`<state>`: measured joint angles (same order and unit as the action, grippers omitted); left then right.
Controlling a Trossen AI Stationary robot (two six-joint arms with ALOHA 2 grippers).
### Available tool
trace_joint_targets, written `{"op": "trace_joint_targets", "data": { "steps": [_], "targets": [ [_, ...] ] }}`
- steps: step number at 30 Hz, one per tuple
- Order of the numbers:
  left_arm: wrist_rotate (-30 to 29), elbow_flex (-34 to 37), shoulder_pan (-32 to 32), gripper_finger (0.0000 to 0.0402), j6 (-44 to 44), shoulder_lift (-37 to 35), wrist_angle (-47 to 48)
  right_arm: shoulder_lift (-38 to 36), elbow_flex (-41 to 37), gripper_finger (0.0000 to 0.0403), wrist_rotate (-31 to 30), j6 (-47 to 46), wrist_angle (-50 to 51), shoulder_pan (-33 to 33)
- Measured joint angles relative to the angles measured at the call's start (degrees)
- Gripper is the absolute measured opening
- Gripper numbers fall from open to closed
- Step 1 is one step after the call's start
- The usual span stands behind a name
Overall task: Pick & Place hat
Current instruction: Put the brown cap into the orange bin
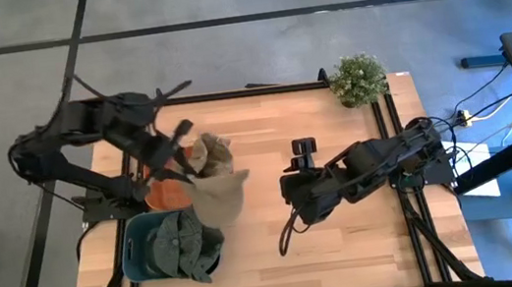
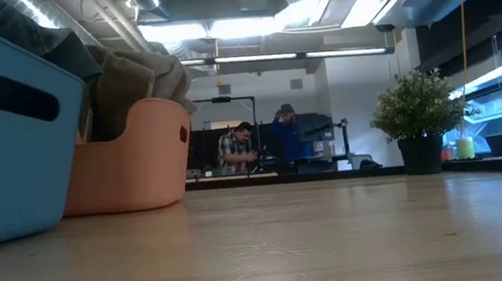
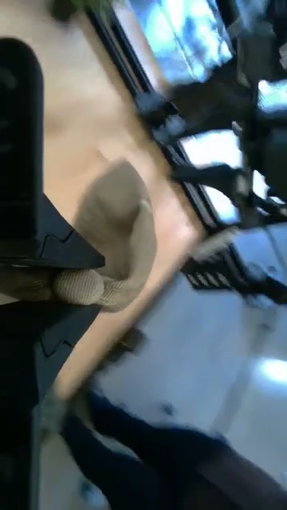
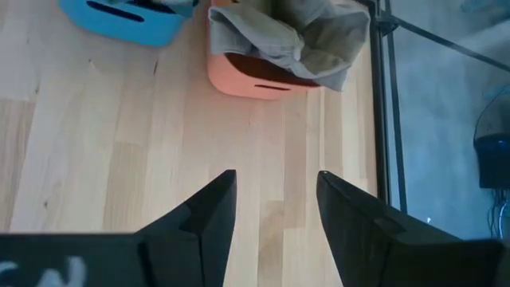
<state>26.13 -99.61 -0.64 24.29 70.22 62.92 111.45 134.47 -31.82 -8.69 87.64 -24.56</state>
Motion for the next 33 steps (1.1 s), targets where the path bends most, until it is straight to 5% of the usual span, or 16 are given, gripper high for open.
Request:
{"op": "trace_joint_targets", "data": {
  "steps": [4, 7, 14, 19, 33],
  "targets": [
    [-7.6, -5.1, 0.0, 0.0038, 5.2, 0.0, 12.6, 0.0, -0.5, 0.0177, 0.0, -0.2, 0.1, 0.0],
    [-8.2, -8.3, 0.0, 0.0040, 10.1, -0.1, 20.2, 0.0, -0.5, 0.0177, -0.1, -0.2, 0.1, 0.0],
    [-10.0, -11.7, 0.0, 0.0038, 21.3, -2.0, 24.6, 0.0, -0.5, 0.0177, -0.1, -0.2, 0.0, 0.0],
    [-20.0, -11.1, 0.1, 0.0046, 28.4, -2.6, 27.0, 0.0, -0.5, 0.0177, -0.1, -0.3, -1.2, 0.0],
    [-20.9, -0.3, -0.6, 0.0041, 32.2, -3.6, 27.1, 0.0, -0.5, 0.0177, -0.1, -0.3, -1.6, 0.2]
  ]
}}
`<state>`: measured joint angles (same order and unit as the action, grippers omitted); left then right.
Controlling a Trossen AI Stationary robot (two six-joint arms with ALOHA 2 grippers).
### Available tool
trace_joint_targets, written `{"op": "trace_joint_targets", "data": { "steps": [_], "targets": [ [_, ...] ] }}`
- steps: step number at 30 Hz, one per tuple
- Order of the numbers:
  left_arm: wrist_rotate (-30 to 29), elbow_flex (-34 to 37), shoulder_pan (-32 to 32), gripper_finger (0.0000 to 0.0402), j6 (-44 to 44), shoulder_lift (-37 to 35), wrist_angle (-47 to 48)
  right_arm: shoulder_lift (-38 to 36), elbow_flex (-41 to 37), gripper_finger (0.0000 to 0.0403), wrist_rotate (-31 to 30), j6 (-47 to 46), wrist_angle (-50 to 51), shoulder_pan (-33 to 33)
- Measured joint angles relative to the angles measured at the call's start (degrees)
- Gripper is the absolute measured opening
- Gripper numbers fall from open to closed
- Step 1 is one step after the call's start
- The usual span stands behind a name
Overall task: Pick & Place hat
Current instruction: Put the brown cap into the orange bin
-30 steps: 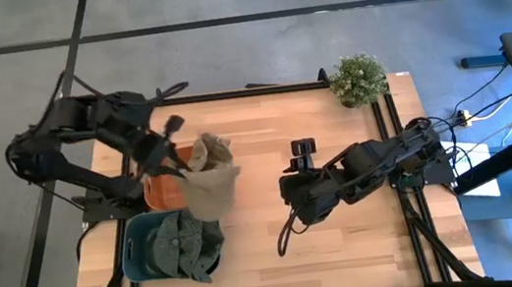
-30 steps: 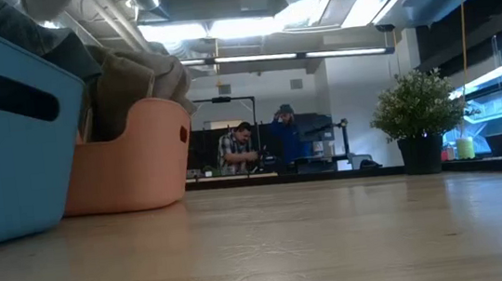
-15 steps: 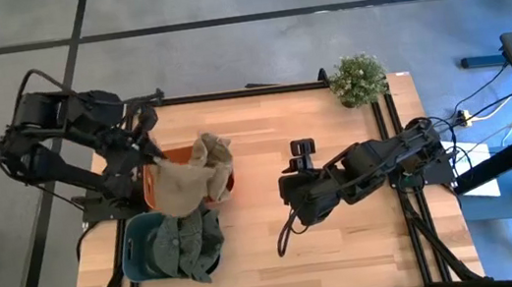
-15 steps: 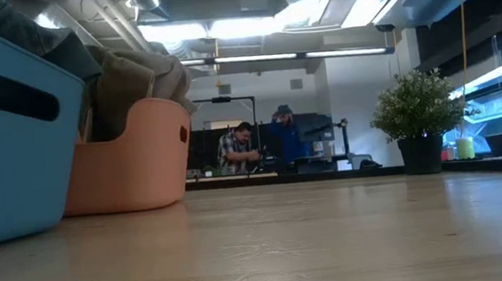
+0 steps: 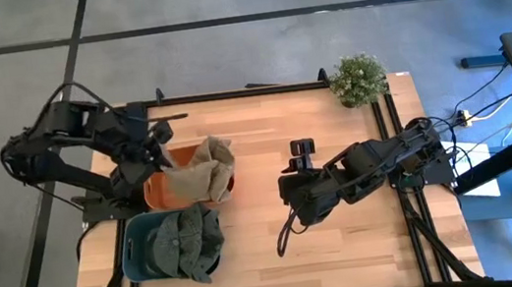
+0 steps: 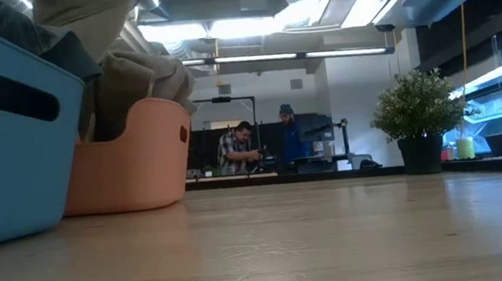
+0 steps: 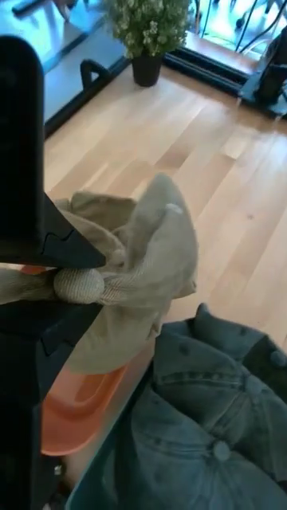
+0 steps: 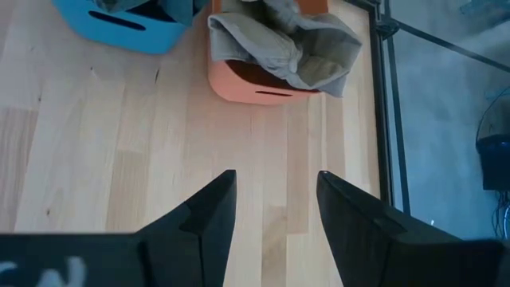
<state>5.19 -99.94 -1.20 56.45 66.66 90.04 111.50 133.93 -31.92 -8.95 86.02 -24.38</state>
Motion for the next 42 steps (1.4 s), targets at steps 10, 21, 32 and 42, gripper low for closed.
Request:
{"op": "trace_joint_targets", "data": {
  "steps": [10, 21, 32, 42],
  "targets": [
    [-3.1, -5.8, -3.8, 0.0044, -1.9, -2.4, 0.0, 0.0, 0.0, 0.0177, 0.0, -0.9, 0.0, 1.8],
    [-1.9, -6.9, -5.1, 0.0043, -5.8, -10.5, 0.0, 0.0, 0.0, 0.0177, -0.1, -2.8, -0.1, 6.0],
    [-5.5, 6.1, -5.1, 0.0041, -0.1, -13.9, 0.1, 0.0, 0.0, 0.0177, 0.0, -2.9, -6.0, 9.6],
    [-4.9, 16.1, -5.1, 0.0042, 5.6, -15.9, 0.0, 0.0, 0.0, 0.0177, 0.0, -2.7, -7.4, 10.1]
  ]
}}
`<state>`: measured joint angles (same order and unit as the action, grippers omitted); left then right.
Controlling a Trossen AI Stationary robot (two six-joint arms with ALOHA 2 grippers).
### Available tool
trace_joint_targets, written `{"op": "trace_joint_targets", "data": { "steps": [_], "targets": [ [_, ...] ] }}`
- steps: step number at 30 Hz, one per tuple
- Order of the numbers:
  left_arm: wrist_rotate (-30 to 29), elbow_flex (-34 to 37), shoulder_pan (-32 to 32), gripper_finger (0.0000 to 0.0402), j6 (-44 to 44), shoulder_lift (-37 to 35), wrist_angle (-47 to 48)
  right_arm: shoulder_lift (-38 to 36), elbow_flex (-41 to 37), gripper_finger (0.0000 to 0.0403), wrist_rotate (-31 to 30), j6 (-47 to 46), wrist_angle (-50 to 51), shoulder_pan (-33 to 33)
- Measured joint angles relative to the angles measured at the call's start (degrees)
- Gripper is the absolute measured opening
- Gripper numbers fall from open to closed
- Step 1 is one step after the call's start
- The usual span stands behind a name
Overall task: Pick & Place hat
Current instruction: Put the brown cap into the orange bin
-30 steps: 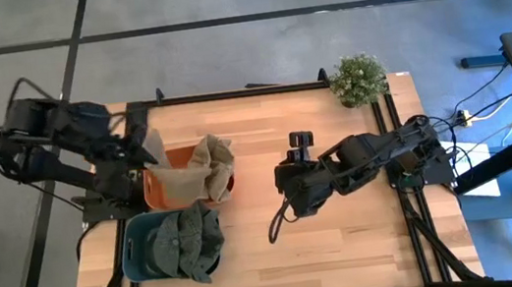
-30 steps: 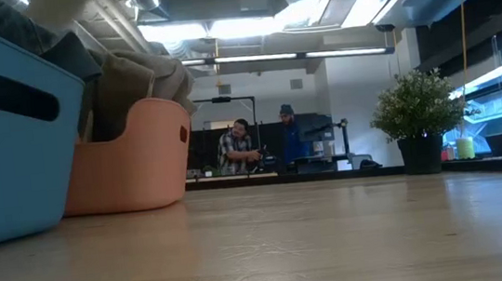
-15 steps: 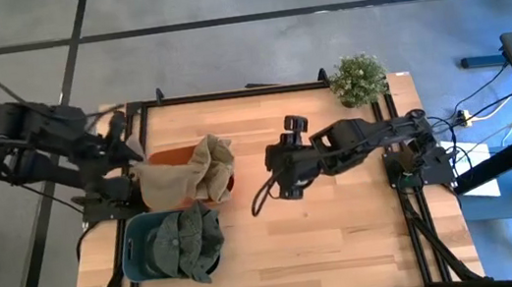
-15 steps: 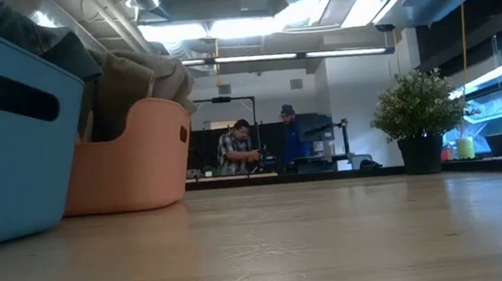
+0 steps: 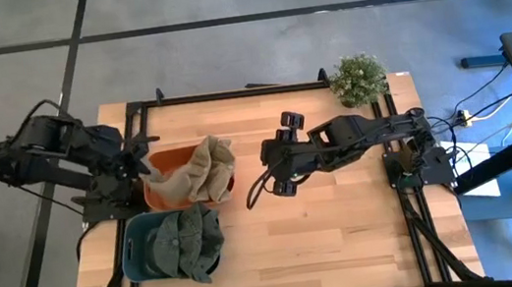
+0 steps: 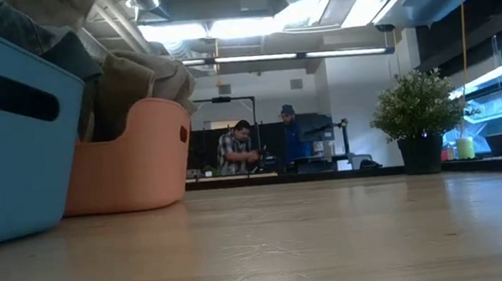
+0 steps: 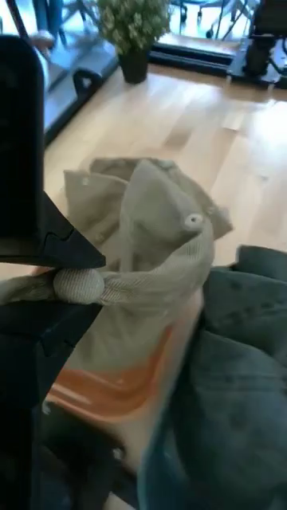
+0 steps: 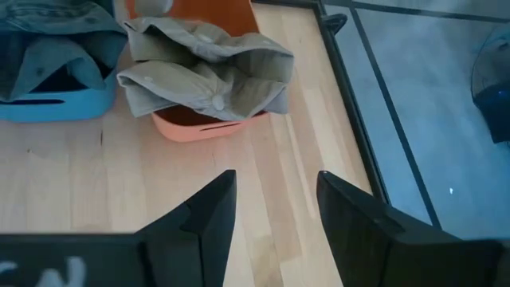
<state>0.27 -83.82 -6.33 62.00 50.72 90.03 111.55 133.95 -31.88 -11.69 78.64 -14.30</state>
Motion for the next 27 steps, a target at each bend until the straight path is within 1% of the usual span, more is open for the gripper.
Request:
{"op": "trace_joint_targets", "data": {
  "steps": [2, 4, 7, 10, 12, 14, 18, 20, 21, 23, 27],
  "targets": [
    [-3.0, 0.0, 0.0, 0.0042, 2.5, -0.1, -0.1, 0.0, 0.0, 0.0177, 0.0, -0.1, 0.0, 0.1],
    [-5.4, 0.0, 0.0, 0.0040, 6.9, -0.3, -0.1, 0.0, 0.0, 0.0177, 0.0, -0.1, 0.0, 0.2],
    [-5.7, 0.2, 0.0, 0.0040, 11.0, 0.2, -0.1, 0.0, 0.0, 0.0177, 0.0, -0.1, 0.0, 0.3],
    [-5.8, 3.8, 0.0, 0.0044, 11.4, 0.7, -0.1, 0.0, 0.0, 0.0177, 0.0, -0.1, 0.0, 0.4],
    [-7.1, 7.1, 0.0, 0.0046, 12.5, 0.7, -0.1, 0.0, 0.0, 0.0177, 0.0, 0.0, 0.0, 0.4],
    [-10.6, 10.7, 0.0, 0.0047, 14.5, 0.4, 0.0, 0.0, 0.0, 0.0177, 0.0, 0.0, 0.0, 0.4],
    [-22.3, 16.9, 0.0, 0.0048, 15.5, 0.5, -2.3, 0.0, 0.0, 0.0177, 0.0, 0.0, 0.0, 0.5],
    [-26.2, 19.2, 0.1, 0.0048, 15.3, 0.5, -4.8, 0.0, 0.0, 0.0177, 0.0, 0.0, 0.0, 0.5],
    [-27.0, 20.1, 0.1, 0.0048, 15.2, 0.5, -5.9, 0.0, 0.0, 0.0177, 0.0, 0.0, 0.0, 0.5],
    [-26.9, 21.0, 0.1, 0.0048, 15.2, 0.7, -8.2, 0.0, 0.0, 0.0177, 0.0, 0.0, 0.0, 0.5],
    [-24.1, 21.4, 0.1, 0.0049, 13.5, 1.1, -16.7, 0.0, 0.0, 0.0177, 0.0, 0.1, 0.0, 0.5]
  ]
}}
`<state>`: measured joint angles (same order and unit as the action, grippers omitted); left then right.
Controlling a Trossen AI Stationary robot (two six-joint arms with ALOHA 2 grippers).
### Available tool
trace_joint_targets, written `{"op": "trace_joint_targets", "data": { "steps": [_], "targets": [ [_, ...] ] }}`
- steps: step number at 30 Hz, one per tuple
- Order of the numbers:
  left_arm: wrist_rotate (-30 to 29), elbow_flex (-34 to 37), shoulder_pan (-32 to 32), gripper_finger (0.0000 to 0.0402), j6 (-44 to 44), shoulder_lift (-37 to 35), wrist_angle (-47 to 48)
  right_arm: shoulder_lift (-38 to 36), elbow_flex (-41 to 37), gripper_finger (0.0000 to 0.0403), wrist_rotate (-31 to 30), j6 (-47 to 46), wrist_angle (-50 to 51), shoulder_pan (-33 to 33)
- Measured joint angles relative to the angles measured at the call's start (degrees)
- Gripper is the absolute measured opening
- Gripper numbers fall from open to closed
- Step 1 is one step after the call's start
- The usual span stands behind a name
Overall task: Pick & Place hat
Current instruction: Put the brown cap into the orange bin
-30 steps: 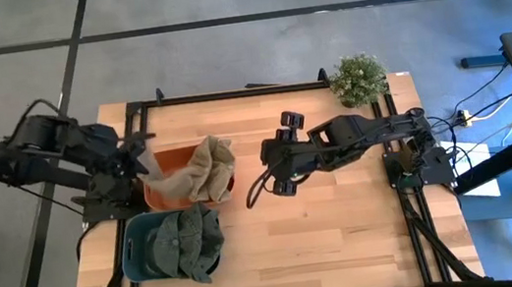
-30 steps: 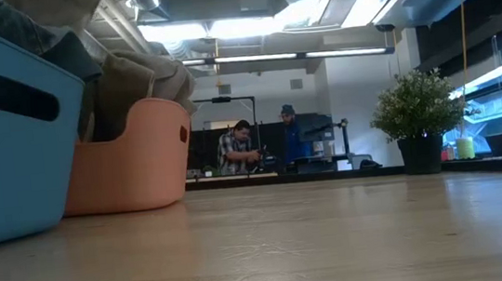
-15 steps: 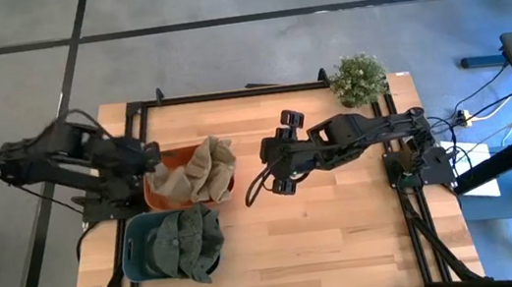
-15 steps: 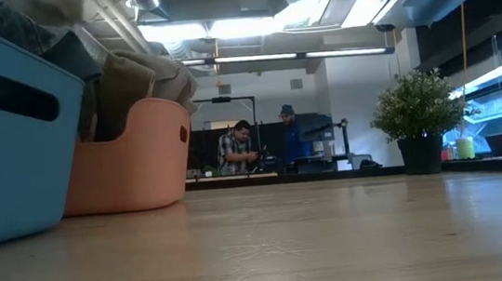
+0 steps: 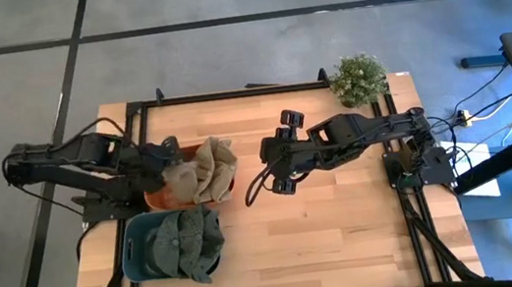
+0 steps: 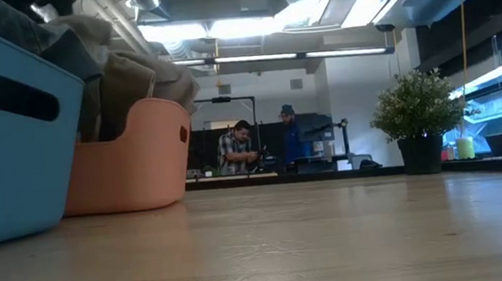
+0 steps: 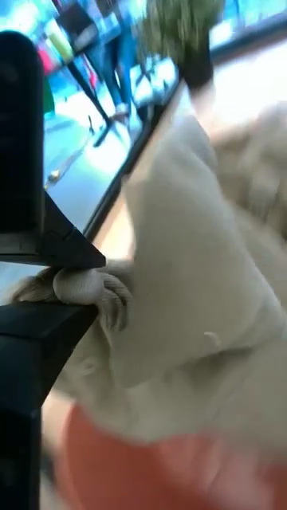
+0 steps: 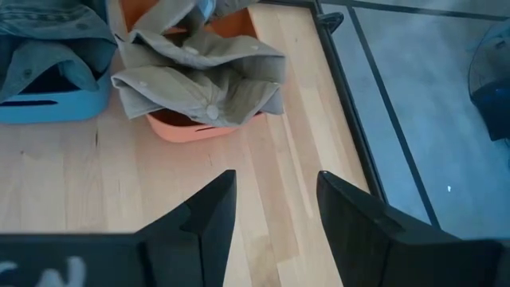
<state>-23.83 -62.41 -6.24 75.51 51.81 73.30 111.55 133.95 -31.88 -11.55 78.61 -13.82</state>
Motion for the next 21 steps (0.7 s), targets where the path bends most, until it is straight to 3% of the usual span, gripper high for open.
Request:
{"op": "trace_joint_targets", "data": {
  "steps": [7, 16, 21],
  "targets": [
    [0.9, 0.0, 0.0, 0.0051, -0.8, -0.6, -13.3, 0.0, 0.0, 0.0177, 0.0, 0.1, 0.0, 0.0],
    [10.4, -0.1, 0.0, 0.0070, -4.3, 1.1, -14.3, 0.0, 0.0, 0.0177, 0.5, 0.4, 0.2, 0.0],
    [9.7, -0.1, 0.0, 0.0076, -8.0, 1.5, -14.4, 0.0, 0.0, 0.0177, 0.5, 3.0, 0.4, 0.0]
  ]
}}
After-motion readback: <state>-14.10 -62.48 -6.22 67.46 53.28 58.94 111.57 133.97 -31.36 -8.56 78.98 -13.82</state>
